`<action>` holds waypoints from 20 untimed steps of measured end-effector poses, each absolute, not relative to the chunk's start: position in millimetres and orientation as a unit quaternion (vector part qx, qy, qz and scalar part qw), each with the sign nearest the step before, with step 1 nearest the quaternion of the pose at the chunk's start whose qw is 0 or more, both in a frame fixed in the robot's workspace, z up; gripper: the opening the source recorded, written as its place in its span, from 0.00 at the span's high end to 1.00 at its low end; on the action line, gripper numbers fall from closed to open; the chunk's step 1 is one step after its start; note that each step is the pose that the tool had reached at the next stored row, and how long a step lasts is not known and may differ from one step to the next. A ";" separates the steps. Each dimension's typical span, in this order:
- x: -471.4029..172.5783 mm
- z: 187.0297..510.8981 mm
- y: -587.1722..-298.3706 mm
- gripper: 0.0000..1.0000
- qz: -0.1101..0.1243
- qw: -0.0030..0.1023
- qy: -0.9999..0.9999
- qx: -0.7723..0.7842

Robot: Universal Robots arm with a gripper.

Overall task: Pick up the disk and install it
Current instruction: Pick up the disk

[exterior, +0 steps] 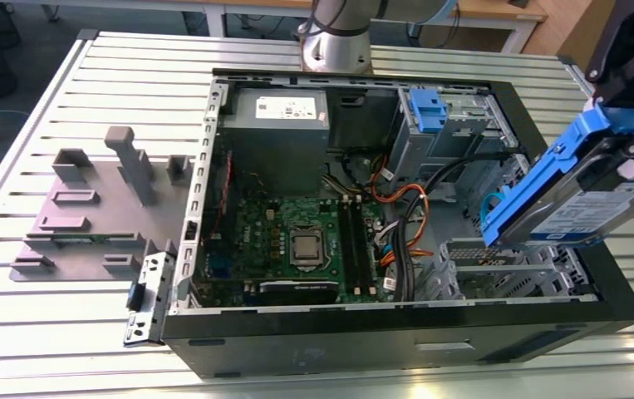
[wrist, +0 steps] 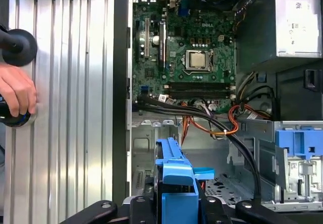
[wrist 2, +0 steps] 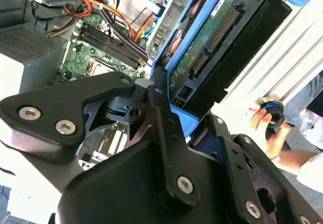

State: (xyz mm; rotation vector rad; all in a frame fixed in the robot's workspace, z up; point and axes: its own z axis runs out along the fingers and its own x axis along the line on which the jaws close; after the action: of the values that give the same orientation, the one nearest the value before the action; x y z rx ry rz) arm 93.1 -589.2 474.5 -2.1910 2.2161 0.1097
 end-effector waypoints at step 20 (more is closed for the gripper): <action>85.9 438.1 -588.6 0.63 0.035 0.011 0.711 -0.702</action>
State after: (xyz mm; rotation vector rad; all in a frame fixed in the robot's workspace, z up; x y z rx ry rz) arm 85.9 -588.6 438.1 -2.1905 2.2172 0.1091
